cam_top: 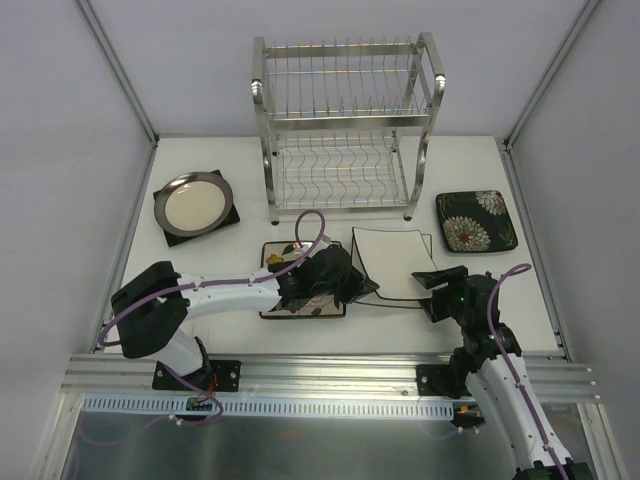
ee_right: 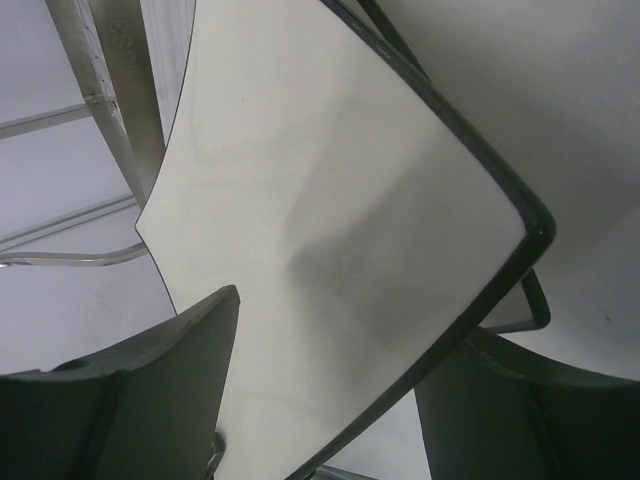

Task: Load the plates into the dish rack
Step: Pass the plate from the left arm to the right

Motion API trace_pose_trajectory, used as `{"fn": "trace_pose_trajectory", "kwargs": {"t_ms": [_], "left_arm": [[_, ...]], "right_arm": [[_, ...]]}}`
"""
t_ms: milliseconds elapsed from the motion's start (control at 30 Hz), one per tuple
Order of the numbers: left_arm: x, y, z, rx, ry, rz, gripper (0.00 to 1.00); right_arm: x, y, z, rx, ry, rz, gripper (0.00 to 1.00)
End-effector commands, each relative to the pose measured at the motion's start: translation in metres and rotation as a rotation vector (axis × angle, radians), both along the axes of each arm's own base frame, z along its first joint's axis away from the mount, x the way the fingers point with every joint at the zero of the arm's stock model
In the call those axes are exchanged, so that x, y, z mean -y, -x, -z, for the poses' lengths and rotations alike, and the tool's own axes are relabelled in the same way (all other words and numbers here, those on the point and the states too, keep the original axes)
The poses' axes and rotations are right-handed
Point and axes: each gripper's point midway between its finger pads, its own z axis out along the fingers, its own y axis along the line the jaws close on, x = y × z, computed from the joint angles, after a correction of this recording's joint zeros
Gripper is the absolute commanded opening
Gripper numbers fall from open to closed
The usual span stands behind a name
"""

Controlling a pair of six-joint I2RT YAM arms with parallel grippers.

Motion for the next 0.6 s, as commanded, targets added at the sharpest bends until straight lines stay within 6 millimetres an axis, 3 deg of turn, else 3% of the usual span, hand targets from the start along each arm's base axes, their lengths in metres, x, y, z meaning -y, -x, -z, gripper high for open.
{"fn": "trace_pose_trajectory", "kwargs": {"t_ms": [0, 567], "left_arm": [[0.03, 0.013, -0.044, 0.018, 0.203, 0.067, 0.0], [0.035, 0.037, -0.041, -0.033, 0.27, 0.156, 0.0]], "right_arm": [[-0.001, -0.013, -0.022, 0.088, -0.027, 0.019, 0.69], [0.0, -0.016, -0.04, 0.161, 0.019, -0.01, 0.51]]}}
